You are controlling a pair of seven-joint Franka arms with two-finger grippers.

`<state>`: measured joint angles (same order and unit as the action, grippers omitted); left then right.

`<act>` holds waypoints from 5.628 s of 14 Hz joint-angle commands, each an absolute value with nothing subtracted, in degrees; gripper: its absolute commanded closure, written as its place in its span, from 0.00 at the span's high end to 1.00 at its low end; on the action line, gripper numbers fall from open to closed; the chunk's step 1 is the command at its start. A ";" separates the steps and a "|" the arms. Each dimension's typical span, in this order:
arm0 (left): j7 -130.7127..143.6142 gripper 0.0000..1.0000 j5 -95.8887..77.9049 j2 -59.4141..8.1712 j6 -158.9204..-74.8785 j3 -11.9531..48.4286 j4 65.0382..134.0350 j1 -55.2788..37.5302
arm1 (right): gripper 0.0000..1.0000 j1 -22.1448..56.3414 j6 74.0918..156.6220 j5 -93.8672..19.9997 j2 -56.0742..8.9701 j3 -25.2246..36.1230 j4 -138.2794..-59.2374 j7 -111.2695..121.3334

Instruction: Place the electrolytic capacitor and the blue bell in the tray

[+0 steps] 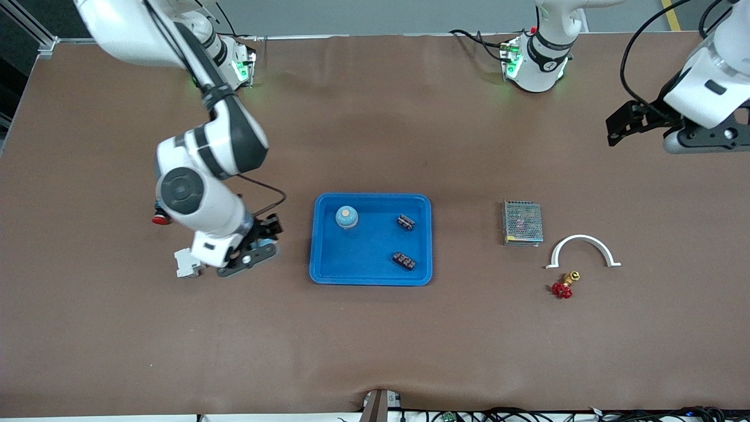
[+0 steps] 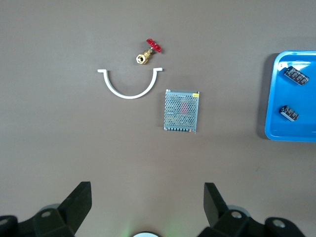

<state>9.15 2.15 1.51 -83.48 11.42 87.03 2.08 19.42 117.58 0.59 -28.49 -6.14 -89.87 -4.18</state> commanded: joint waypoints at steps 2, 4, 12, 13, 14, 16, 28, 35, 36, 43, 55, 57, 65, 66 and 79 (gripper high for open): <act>9.23 1.00 1.32 1.85 -81.39 11.25 84.20 3.34 | 0.13 23.80 124.62 0.88 -34.09 -5.45 -87.98 -13.51; 9.23 1.00 1.23 1.85 -80.43 11.25 84.11 3.43 | 0.13 26.62 125.59 1.23 -36.55 -5.01 -86.06 -17.82; 8.96 1.00 0.97 1.76 -80.33 11.87 84.02 3.25 | 0.13 28.92 127.00 3.60 -41.48 -4.75 -81.83 -20.39; 8.88 1.00 0.97 1.76 -80.33 11.87 83.94 3.34 | 0.13 29.09 127.26 3.86 -42.44 -4.75 -81.57 -20.65; 8.62 1.00 1.05 1.76 -80.33 11.69 83.85 3.34 | 0.13 29.53 128.14 3.95 -43.23 -4.75 -81.13 -21.26; 8.44 1.00 1.05 1.76 -80.33 11.43 82.88 3.34 | 0.13 30.23 129.63 4.04 -44.20 -4.66 -80.95 -21.80; 8.96 1.00 1.05 1.76 -80.24 11.78 82.88 3.34 | 0.14 31.38 132.01 6.41 -47.81 -4.66 -80.68 -21.88; 9.05 1.00 1.05 1.76 -80.33 11.95 82.88 3.34 | 0.16 31.99 133.77 6.86 -49.04 -4.75 -80.77 -21.88; 9.05 1.00 1.05 1.76 -80.33 11.87 82.88 3.34 | 0.18 31.99 133.86 6.86 -49.13 -4.75 -80.77 -21.97; 9.05 1.00 1.05 1.76 -80.33 11.69 82.88 3.34 | 0.77 32.08 133.86 6.86 -49.31 -4.75 -80.77 -21.88; 8.79 1.00 1.58 1.41 -80.25 11.87 82.88 3.08 | 1.00 32.25 117.19 6.07 -36.41 -5.36 -81.30 -21.45; 8.88 1.00 1.93 1.41 -80.33 11.87 82.88 3.08 | 1.00 32.17 110.16 5.89 -31.92 -6.32 -81.30 -21.45; 8.18 1.00 1.85 1.58 -80.33 11.78 82.97 3.34 | 1.00 31.56 86.69 5.54 -15.75 -6.33 -81.21 -21.36; 8.17 1.00 1.76 1.58 -80.33 11.78 82.97 3.43 | 1.00 31.38 83.70 5.54 -13.73 -5.98 -81.21 -21.36; 7.29 1.00 1.23 2.46 -84.99 11.69 86.57 3.43 | 1.00 -3.67 72.76 1.49 -2.81 -5.27 -80.77 5.16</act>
<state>8.77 2.15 1.45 -84.37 11.69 86.01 3.04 1.16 71.23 3.06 -3.39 -4.03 -79.48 1.96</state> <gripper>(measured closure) 0.000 0.000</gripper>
